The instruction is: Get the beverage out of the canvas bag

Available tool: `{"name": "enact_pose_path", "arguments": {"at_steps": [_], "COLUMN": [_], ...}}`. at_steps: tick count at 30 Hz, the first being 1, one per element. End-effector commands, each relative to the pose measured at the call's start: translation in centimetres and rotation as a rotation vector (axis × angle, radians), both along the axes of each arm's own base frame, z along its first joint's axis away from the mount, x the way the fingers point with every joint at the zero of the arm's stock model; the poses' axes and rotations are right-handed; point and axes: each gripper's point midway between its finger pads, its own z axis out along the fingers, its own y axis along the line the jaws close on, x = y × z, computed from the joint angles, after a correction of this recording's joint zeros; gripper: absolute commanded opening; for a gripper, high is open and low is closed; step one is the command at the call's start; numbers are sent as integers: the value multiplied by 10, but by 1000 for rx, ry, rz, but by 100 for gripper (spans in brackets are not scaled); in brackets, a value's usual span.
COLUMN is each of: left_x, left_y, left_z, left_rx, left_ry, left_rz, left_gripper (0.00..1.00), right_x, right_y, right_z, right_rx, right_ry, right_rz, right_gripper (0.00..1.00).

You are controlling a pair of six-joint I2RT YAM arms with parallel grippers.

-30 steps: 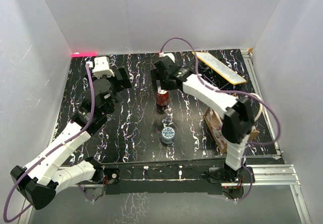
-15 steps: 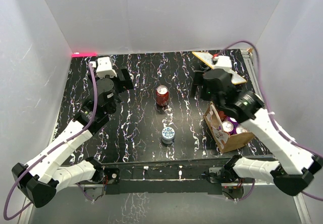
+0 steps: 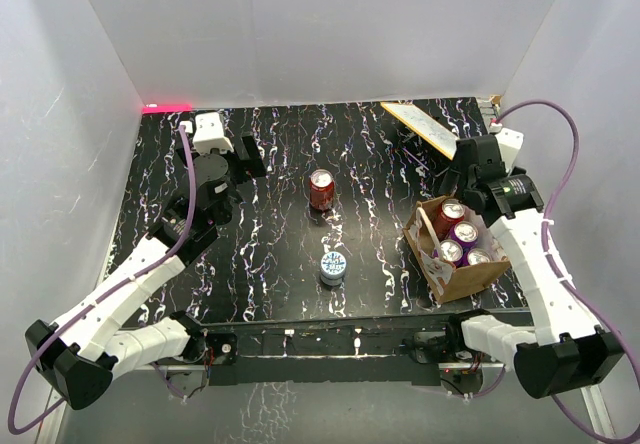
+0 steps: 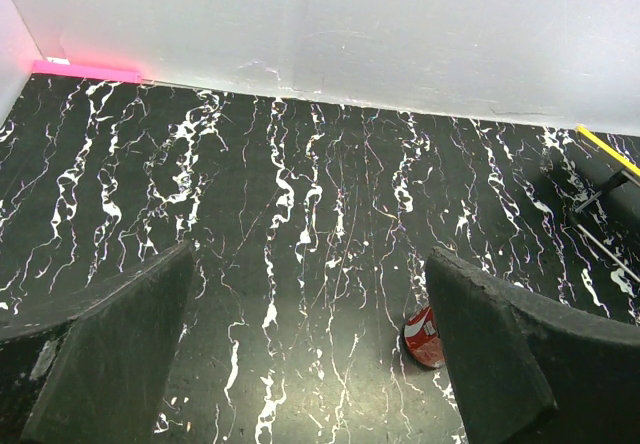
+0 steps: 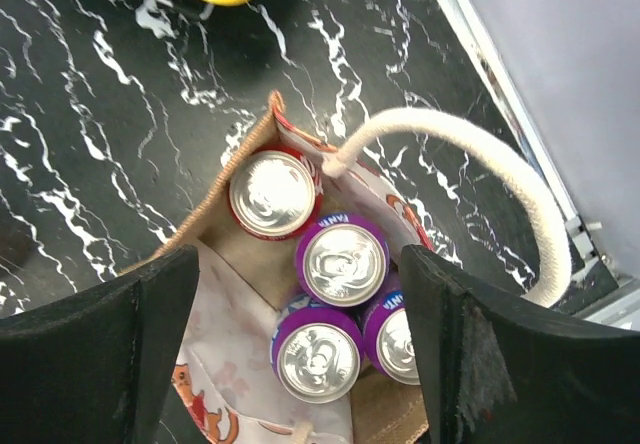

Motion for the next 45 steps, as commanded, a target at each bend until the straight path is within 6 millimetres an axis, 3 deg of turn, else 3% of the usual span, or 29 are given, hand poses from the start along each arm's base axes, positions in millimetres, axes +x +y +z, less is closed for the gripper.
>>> {"name": "enact_pose_path", "arguments": {"at_steps": [1,4,13,22,27,33,37,40,45], "left_x": [-3,-4,-9,3,8,10,11,9,-4], "left_y": [1,1,6,-10,-34,-71,-85,-82,-60], "left_z": [23,24,33,4,1,29,43,43,38], "left_rx": [-41,-44,-51,50,-16,-145,-154,-114,-61], "left_ry": [-47,-48,-72,-28,-10,-16,-41,-70,-119], "left_rz": [1,-2,8,15,-73,-211,-280,-292,-255], "left_gripper": [97,97,97,97,97,97,97,97,97], "right_x": [-8,-13,-16,-1,-2,-7,-13,-14,-10], "right_y": [1,-2,8,17,17,15,5,-1,-6], "right_z": [-3,-10,-56,-59,-60,-73,-80,-82,-82], "right_rx": [80,88,166,170,162,171,172,183,195], "right_ry": [-28,-29,41,28,44,94,137,137,129], "right_rz": [-5,-35,-52,33,46,27,-17,-32,-38], "right_gripper": [80,72,71,73,74,75,76,78,80]}}
